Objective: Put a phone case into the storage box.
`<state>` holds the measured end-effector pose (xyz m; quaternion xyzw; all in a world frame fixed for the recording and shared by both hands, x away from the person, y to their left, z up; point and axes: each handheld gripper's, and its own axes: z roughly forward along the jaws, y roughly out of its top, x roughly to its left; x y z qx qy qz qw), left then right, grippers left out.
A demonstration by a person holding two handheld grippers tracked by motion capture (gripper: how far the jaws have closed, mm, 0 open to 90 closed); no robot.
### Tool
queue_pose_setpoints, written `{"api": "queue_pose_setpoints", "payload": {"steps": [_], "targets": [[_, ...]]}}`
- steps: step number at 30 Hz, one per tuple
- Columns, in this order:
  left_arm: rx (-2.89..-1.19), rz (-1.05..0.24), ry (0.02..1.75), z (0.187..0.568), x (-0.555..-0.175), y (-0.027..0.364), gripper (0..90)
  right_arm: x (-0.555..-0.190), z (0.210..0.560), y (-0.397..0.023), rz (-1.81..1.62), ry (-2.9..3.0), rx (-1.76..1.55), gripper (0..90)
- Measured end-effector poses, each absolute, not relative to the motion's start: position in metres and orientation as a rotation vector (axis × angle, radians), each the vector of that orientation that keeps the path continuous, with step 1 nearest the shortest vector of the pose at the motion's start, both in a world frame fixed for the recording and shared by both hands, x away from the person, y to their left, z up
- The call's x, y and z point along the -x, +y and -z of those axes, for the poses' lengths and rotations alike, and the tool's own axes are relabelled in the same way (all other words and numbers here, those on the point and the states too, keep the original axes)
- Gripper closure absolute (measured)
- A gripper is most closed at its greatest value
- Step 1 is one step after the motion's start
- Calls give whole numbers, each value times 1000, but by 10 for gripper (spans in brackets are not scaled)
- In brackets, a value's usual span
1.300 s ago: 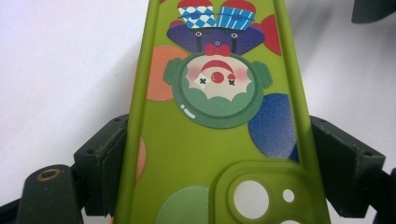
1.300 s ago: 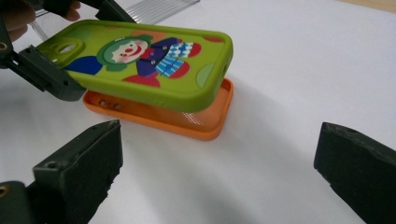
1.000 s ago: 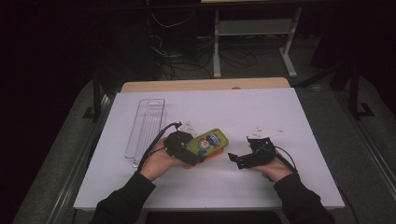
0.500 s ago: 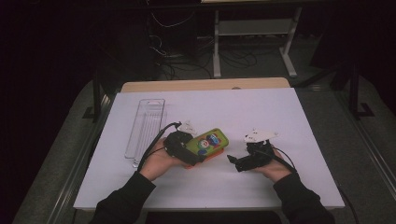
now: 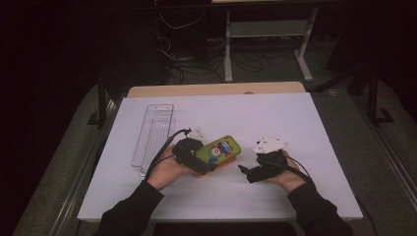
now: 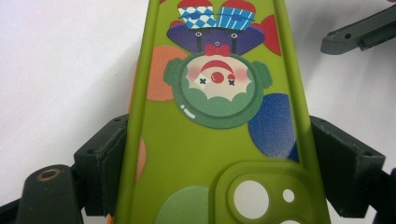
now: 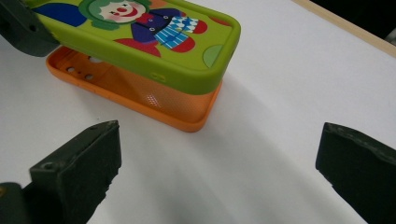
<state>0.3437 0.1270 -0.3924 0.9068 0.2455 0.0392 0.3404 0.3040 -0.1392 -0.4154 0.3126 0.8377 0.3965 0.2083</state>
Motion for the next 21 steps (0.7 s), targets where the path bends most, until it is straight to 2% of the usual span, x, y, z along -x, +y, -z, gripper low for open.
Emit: {"api": "queue_pose_setpoints", "payload": {"steps": [16,17,21], "targets": [[-2354,-102,641,391,-344,129,158,-297,415,-130,-986,2308,-723,0],[-2317,-92,674,392,-343,127,158,-296,416,-129,-977,2304,-714,0],[-2349,-109,636,391,-345,128,158,-294,415,-125,-929,2280,-643,0]]}}
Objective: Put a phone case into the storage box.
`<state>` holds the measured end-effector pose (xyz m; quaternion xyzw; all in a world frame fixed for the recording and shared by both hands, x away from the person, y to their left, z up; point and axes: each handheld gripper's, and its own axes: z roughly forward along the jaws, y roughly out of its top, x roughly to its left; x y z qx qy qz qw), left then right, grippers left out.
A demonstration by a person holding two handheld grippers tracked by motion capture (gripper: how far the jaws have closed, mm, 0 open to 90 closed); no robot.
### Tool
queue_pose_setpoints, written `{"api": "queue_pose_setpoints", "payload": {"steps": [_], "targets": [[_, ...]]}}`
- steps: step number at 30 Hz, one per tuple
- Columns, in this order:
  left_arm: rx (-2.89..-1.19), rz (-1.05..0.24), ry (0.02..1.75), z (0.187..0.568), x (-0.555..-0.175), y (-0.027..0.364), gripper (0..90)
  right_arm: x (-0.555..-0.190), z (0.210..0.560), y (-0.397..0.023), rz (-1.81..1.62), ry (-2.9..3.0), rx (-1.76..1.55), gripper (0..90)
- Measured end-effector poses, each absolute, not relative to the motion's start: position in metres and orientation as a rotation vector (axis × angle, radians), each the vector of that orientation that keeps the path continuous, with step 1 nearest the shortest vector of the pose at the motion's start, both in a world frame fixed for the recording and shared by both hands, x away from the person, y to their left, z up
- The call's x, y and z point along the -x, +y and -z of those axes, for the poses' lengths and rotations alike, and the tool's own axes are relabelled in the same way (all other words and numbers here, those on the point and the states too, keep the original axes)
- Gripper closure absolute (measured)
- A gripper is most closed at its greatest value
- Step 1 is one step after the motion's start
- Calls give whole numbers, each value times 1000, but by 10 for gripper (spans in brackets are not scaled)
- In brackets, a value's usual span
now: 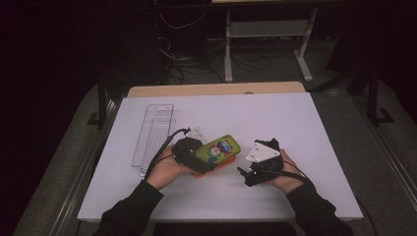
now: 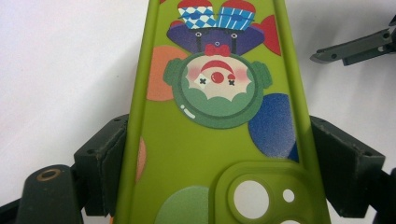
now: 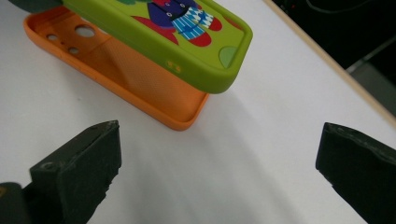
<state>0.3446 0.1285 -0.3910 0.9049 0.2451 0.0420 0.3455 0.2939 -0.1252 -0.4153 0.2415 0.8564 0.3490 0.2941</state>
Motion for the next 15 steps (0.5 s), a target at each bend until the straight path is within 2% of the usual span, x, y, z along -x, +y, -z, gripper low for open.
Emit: {"api": "queue_pose_setpoints", "payload": {"steps": [15], "targets": [[-2329,-103,650,392,-343,127,159,-282,421,-113,-732,2169,-373,0]]}}
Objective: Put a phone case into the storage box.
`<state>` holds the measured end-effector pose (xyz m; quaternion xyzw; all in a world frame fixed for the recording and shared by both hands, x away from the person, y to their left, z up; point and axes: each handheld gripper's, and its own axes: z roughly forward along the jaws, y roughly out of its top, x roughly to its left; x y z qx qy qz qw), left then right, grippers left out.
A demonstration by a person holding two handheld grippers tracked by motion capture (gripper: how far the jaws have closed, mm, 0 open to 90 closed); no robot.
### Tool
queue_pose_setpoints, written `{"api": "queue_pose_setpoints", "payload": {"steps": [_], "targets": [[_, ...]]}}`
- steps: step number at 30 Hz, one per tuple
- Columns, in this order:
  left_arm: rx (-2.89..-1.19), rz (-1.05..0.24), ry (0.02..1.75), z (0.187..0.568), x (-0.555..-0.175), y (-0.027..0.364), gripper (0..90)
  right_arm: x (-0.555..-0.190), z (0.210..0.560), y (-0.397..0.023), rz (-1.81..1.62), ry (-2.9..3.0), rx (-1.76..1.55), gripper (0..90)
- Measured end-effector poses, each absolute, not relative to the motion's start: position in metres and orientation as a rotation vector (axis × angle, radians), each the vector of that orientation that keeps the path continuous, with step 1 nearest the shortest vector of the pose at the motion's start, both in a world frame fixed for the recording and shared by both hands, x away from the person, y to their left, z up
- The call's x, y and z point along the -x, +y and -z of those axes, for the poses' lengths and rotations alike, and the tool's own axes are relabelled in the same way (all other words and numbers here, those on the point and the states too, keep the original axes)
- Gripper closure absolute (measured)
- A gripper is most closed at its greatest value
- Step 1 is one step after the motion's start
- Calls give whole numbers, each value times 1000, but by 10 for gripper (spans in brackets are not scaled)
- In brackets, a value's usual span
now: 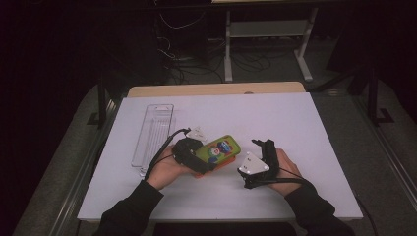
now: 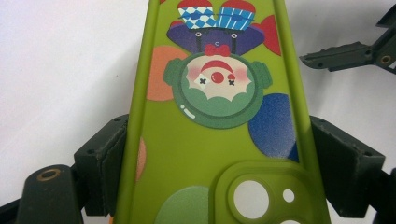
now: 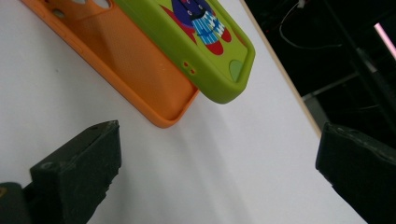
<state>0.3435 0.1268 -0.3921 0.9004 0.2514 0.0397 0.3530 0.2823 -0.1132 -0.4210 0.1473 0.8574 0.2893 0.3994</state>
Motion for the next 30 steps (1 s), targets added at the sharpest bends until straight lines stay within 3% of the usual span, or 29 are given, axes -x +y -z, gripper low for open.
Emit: {"api": "queue_pose_setpoints", "payload": {"steps": [30], "targets": [[-2332,-95,656,392,-344,127,159,-272,432,-96,-422,1941,39,0]]}}
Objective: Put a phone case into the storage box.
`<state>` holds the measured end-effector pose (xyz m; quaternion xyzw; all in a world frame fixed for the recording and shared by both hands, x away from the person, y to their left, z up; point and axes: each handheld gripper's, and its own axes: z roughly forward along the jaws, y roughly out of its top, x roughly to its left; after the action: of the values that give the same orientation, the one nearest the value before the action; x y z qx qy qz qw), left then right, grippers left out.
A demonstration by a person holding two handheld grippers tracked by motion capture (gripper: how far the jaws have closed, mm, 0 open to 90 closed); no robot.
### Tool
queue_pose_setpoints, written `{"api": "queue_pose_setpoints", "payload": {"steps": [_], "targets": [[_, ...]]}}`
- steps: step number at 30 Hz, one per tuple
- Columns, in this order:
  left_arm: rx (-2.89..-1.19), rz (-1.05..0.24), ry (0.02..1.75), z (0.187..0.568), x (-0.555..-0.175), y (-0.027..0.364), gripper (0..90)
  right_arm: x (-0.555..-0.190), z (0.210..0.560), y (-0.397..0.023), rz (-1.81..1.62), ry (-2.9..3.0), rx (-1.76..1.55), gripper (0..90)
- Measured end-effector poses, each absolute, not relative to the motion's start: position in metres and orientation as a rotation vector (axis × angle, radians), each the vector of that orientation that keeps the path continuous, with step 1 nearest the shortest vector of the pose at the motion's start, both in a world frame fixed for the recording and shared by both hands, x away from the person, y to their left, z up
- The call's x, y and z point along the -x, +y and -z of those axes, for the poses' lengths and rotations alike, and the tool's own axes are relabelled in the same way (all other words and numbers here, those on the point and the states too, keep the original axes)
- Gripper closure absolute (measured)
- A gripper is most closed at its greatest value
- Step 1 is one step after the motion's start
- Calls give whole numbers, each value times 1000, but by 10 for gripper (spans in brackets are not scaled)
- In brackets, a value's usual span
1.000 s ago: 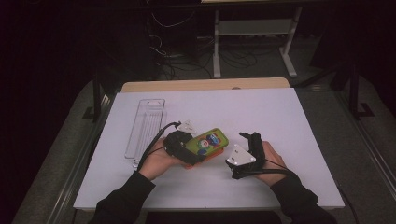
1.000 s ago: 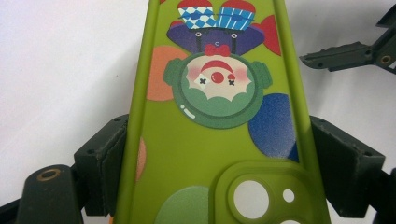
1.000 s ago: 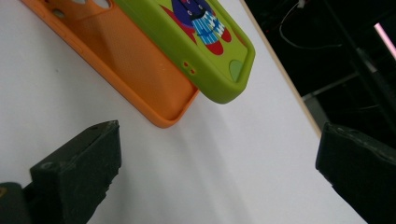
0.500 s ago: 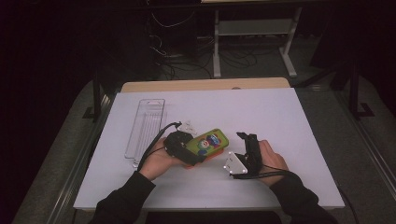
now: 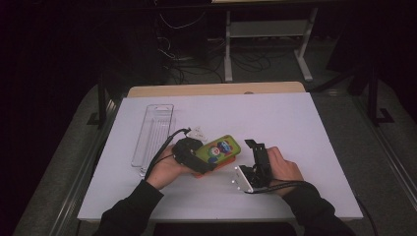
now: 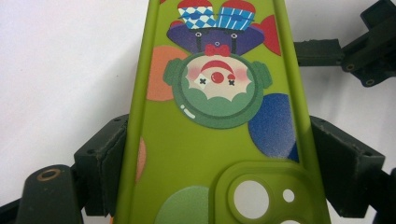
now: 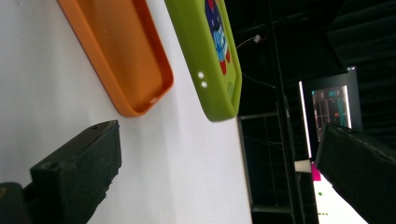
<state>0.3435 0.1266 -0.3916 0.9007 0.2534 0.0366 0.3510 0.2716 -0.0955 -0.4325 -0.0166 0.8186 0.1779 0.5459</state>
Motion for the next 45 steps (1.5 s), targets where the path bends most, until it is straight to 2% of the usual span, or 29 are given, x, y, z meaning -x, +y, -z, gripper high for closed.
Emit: {"api": "queue_pose_setpoints", "payload": {"steps": [13,19,29,34,42,45], "targets": [[-2365,-87,610,387,-340,121,159,-268,436,-82,-390,1899,144,2],[-2369,-85,600,386,-339,120,158,-268,436,-74,-409,1858,166,52],[-2346,-90,610,386,-341,123,159,-272,437,-61,-394,1801,247,177],[-2337,-89,619,386,-340,124,159,-270,438,-59,-369,1810,262,313],[-2371,-88,586,386,-341,125,159,-268,441,-58,-335,1829,286,465],[-2374,-87,584,386,-341,125,159,-267,443,-58,-322,1843,290,493]]}}
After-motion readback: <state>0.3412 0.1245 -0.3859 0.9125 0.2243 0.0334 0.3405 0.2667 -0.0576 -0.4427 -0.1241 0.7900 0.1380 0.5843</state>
